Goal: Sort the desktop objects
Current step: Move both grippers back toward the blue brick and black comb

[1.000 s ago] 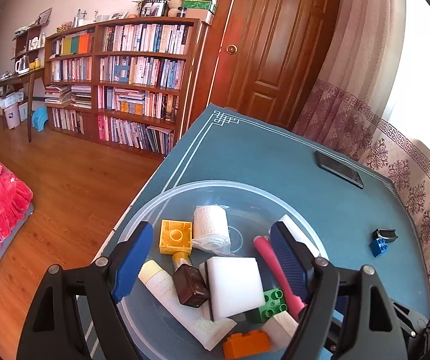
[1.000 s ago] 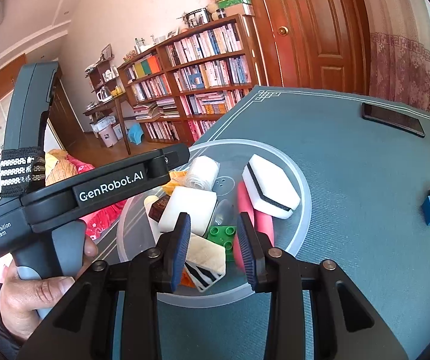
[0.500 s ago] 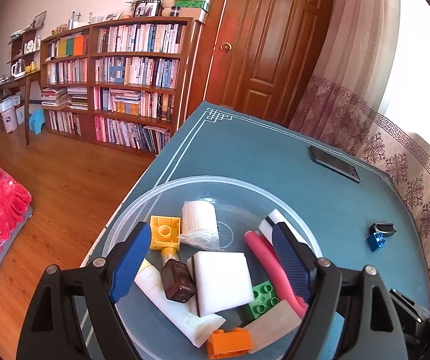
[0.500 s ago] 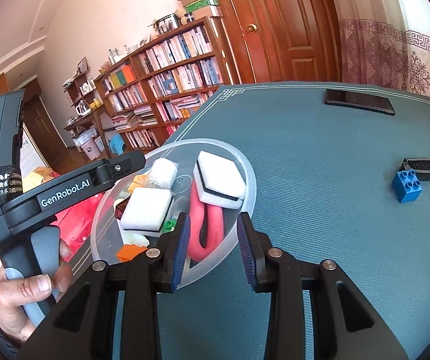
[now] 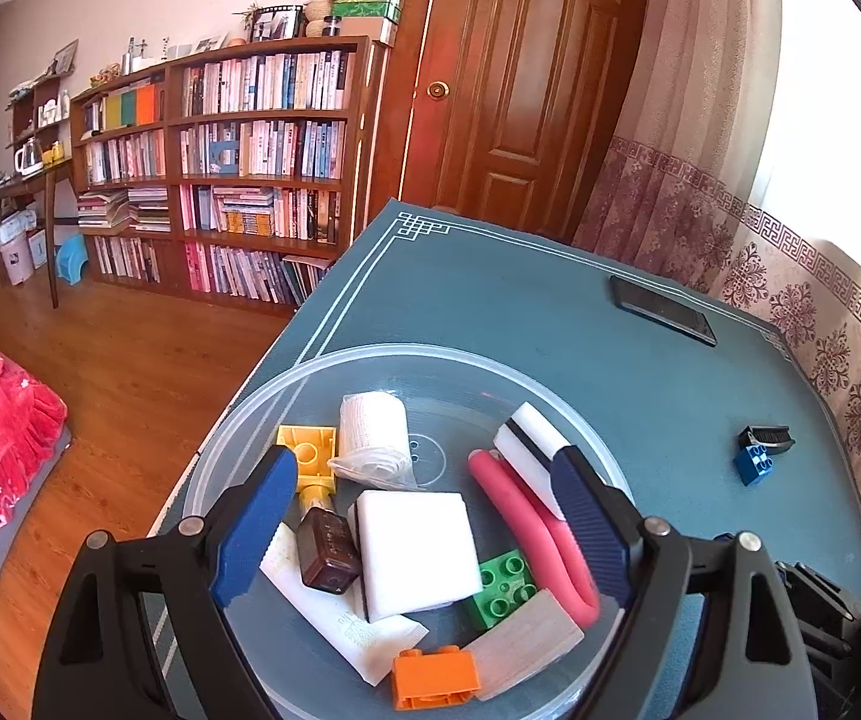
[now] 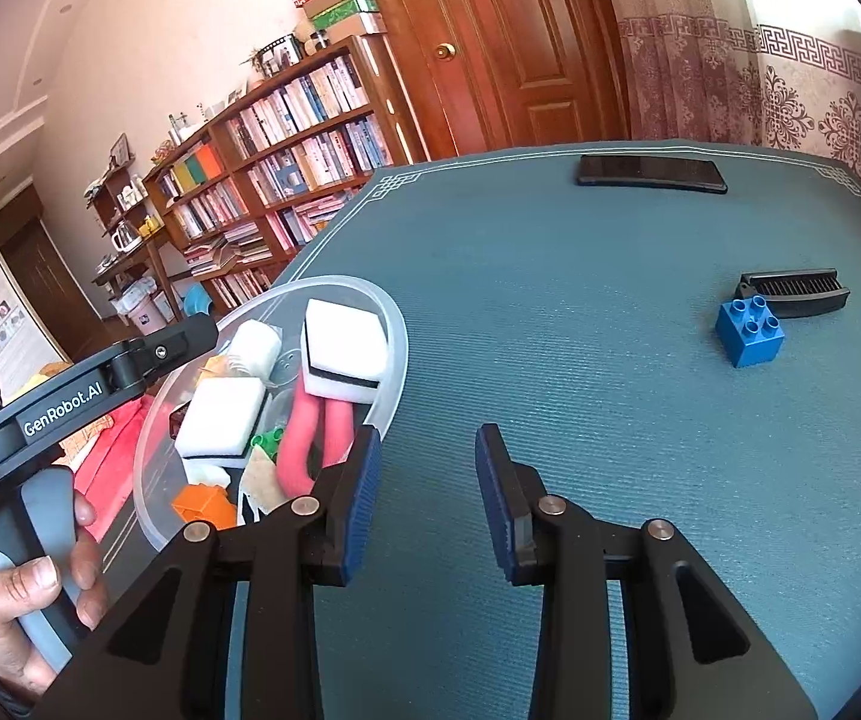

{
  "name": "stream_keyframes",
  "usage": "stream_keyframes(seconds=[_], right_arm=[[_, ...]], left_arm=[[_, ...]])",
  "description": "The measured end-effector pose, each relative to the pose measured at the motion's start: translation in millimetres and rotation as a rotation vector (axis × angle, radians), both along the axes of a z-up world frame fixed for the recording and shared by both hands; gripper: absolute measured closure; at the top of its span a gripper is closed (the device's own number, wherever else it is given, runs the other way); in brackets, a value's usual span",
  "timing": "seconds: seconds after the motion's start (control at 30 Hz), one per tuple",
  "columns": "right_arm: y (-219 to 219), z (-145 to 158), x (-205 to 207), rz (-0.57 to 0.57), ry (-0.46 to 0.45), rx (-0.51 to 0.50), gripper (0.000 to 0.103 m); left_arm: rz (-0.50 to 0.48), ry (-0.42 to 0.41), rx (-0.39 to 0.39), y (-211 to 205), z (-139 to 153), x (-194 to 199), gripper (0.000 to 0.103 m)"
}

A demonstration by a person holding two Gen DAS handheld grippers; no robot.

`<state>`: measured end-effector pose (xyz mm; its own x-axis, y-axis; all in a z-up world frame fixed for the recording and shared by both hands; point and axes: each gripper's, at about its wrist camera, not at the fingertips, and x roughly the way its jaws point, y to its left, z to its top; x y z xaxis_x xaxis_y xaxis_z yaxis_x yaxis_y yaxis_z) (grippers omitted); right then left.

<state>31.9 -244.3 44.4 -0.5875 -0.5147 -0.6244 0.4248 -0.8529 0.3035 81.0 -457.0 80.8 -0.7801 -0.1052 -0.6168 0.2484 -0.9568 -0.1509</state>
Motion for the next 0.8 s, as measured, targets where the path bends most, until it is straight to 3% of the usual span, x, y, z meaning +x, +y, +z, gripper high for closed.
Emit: stream_keyframes(seconds=[0.1, 0.8], right_arm=[[6, -1, 0, -0.016, 0.004, 0.002, 0.059], [89, -17, -15, -0.181, -0.027, 0.054, 0.058]], left_arm=[[-0.01, -0.001, -0.012, 5, 0, 0, 0.014], [-0.069, -0.02, -0.037, 36, -4, -2, 0.014]])
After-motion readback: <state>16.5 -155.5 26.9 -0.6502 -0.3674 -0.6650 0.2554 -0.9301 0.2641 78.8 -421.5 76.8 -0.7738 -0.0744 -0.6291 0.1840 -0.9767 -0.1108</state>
